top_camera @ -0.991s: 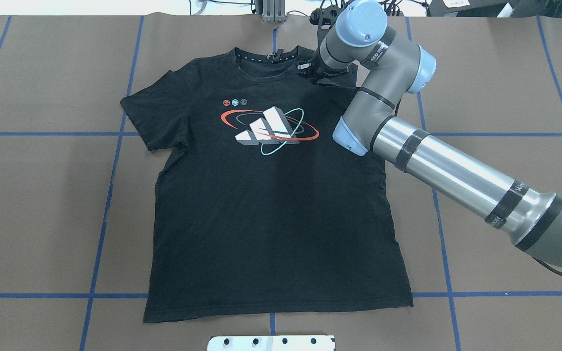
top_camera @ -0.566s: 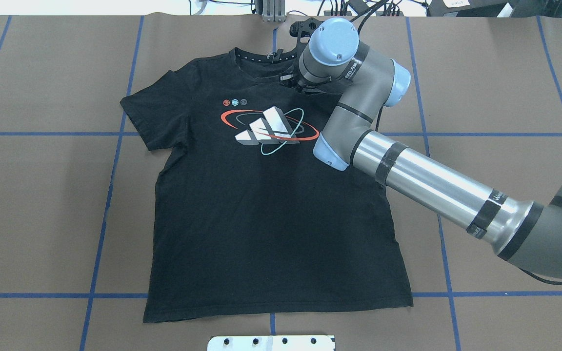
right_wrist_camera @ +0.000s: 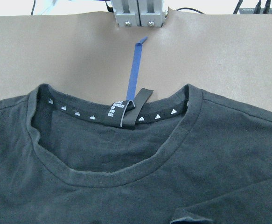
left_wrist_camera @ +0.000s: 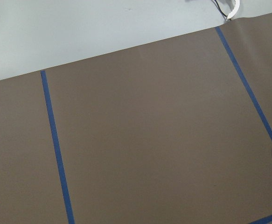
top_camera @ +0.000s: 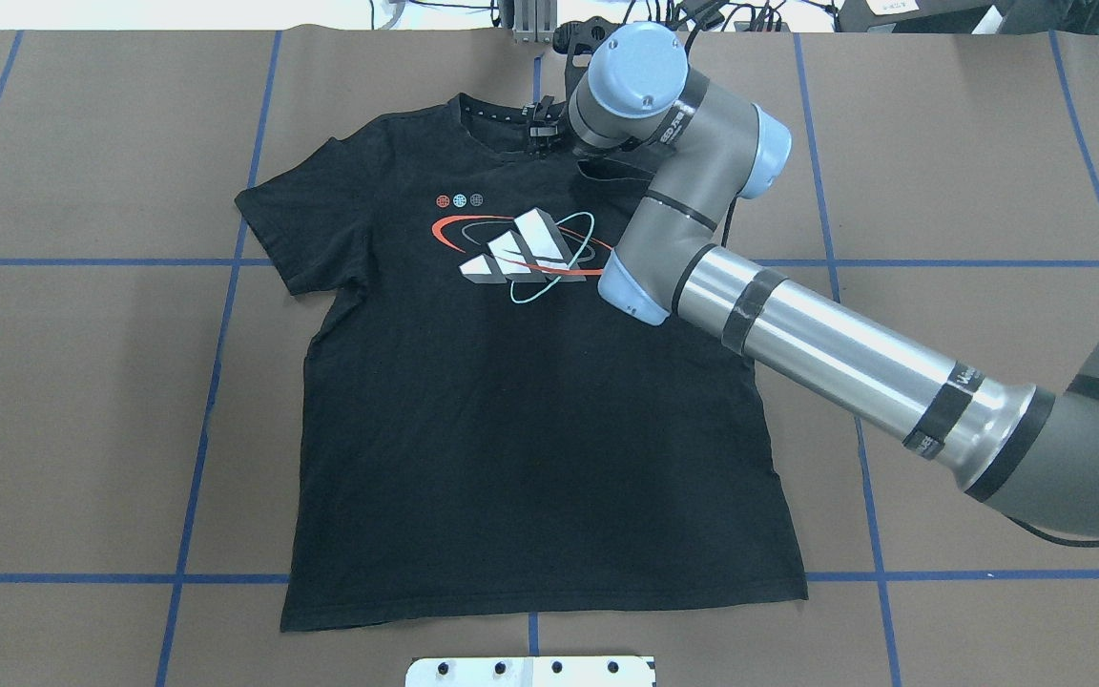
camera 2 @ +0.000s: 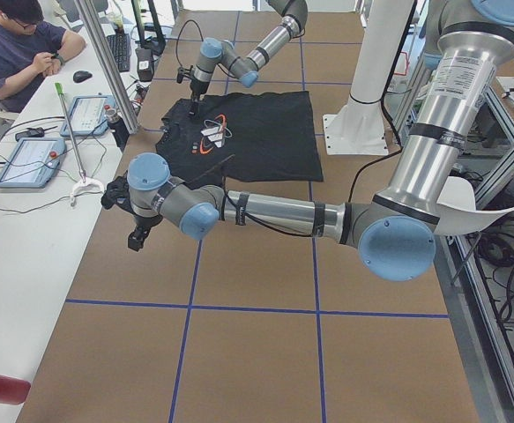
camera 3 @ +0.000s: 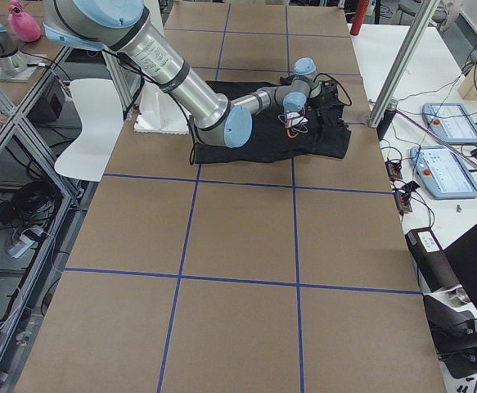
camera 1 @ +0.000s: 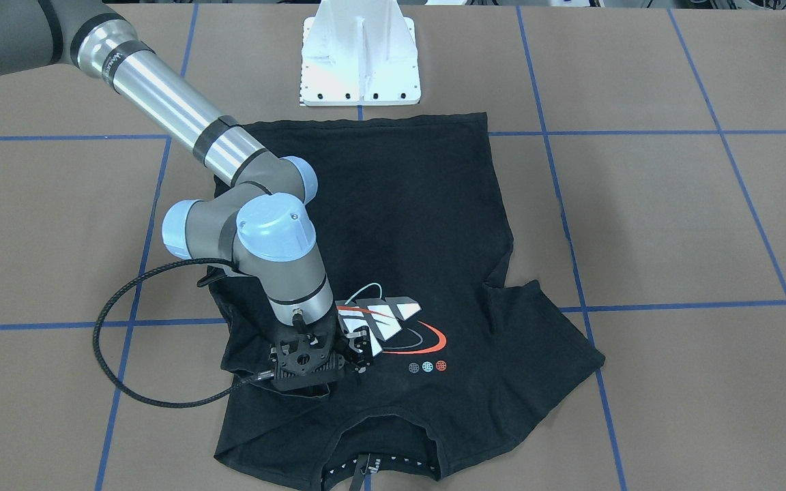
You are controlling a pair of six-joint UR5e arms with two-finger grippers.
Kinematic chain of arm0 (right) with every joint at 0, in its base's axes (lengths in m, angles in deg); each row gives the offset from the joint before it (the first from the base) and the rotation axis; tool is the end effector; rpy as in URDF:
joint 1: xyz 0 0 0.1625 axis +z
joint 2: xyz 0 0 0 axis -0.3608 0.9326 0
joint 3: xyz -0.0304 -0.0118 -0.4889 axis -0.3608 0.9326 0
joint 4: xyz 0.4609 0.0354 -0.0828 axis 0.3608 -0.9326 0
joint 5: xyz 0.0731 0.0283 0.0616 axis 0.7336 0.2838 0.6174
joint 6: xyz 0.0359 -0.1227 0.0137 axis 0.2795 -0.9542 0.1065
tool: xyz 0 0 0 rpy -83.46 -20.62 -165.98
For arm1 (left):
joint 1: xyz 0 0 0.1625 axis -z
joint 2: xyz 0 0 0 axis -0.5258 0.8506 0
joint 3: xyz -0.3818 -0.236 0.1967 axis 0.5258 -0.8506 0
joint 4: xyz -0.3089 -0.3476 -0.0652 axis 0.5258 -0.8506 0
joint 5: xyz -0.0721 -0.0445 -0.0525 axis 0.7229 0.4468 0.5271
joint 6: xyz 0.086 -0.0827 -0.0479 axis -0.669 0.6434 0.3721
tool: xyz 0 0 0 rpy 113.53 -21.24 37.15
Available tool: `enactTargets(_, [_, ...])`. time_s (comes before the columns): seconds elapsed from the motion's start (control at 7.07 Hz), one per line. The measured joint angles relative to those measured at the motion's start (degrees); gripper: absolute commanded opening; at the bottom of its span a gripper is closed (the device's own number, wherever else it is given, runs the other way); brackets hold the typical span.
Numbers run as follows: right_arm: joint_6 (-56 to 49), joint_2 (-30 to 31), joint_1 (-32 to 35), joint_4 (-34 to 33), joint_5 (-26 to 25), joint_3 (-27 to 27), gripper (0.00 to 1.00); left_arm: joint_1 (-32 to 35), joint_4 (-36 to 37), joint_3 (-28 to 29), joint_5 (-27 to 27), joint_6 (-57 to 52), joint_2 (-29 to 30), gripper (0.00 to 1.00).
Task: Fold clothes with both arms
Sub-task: 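Fold the sleeve inward toward the shirt center with the right gripper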
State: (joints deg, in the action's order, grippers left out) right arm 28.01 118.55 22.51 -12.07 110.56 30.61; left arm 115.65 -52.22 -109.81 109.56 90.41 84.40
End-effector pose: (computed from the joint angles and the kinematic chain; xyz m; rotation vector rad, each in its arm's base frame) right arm -0.6480 -0.7634 0.2539 0.4381 -0.9096 0.0893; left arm 0.0364 -0.7333 0.5997 0.4427 0.8486 0.1439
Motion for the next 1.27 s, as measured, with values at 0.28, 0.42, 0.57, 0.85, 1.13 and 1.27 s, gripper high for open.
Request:
enactTargets(0.28, [-2.64, 2.57, 6.07, -0.55, 10.00, -2.84, 1.00, 0.00, -0.07, 0.39, 0.00, 0.00, 0.57, 1.00])
enactTargets(0.42, [-5.26, 6.35, 8.25, -0.51, 13.59, -5.78, 1.00, 0.00, -0.07, 0.43, 0.00, 0.02, 0.87, 1.00])
enactTargets(0.57, [-7.52, 10.23, 9.29, -0.05, 15.25, -8.29, 1.00, 0.00, -0.04, 0.44, 0.00, 0.05, 1.13, 1.00])
enactTargets(0.85, [-8.85, 14.54, 8.86, 2.61, 16.19, -9.62, 0.98, 0.00, -0.01, 0.40, 0.00, 0.08, 1.48, 1.00])
enactTargets(1.13, [-8.74, 15.75, 7.11, 3.65, 16.57, -9.24, 0.82, 0.05, 0.00, 0.39, -0.06, 0.09, 1.68, 1.00])
enactTargets(1.27, [-8.67, 15.82, 6.44, 3.72, 16.71, -8.47, 0.73, 0.06, 0.00, 0.39, -0.08, 0.09, 1.77, 1.00])
